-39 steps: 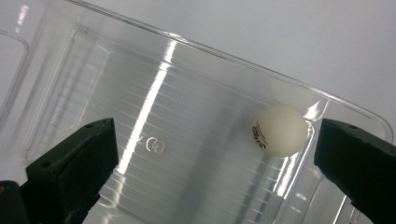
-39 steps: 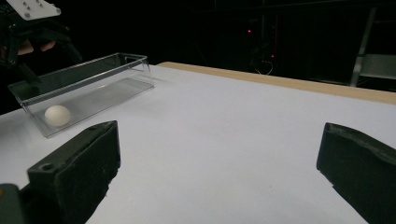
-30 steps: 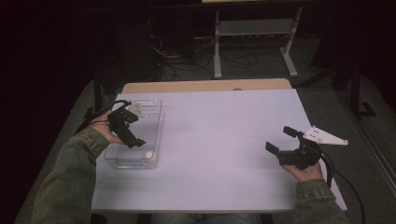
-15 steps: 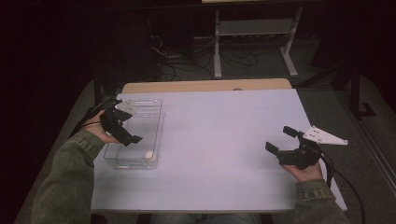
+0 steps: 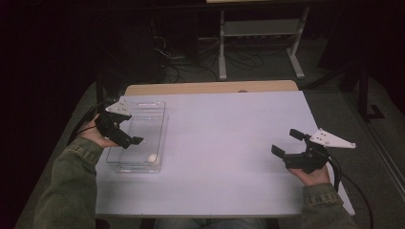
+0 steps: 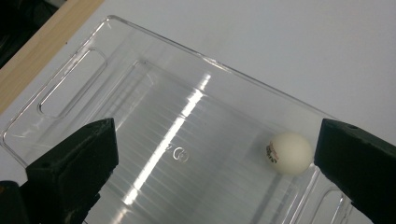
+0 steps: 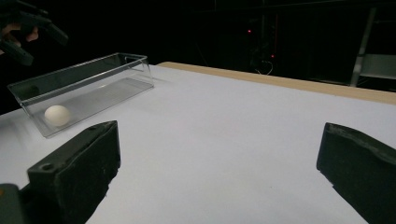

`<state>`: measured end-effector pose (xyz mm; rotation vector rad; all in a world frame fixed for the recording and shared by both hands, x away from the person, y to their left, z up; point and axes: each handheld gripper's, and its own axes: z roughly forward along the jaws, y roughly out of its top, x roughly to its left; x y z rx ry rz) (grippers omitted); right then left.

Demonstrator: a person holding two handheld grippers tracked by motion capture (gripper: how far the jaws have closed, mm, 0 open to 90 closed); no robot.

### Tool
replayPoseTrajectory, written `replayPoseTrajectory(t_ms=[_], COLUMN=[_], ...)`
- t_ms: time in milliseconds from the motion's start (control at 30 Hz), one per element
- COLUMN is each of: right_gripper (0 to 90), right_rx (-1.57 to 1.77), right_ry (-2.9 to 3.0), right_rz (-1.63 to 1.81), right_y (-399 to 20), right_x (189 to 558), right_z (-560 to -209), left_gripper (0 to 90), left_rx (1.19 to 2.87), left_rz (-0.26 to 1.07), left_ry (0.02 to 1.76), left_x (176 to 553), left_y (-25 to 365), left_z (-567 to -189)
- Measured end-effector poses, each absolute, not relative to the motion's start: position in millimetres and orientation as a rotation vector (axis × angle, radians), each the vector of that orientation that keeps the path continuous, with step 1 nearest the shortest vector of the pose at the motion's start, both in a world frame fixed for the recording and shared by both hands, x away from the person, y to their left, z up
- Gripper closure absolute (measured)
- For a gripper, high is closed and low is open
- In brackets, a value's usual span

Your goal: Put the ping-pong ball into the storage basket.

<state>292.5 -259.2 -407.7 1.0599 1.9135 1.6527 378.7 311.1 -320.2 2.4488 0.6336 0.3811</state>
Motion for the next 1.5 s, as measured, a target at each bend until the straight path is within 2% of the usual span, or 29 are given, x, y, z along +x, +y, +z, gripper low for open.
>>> replayPoseTrajectory(t_ms=[1200, 1500], right_gripper=[0.0, 0.0], right_rx=[1.062, 1.061], right_ry=[1.912, 1.911], right_rz=[1.651, 1.651], right_y=[-259.3, -259.5], right_x=[292.5, 292.5], right_z=[-407.7, -407.6], left_gripper=[0.0, 0.0], left_rx=[2.123, 2.044], left_rz=[0.465, 0.450], left_ry=[0.729, 0.737], left_x=[348.4, 341.4], left_y=[343.7, 348.4], left_z=[-328.3, -335.6])
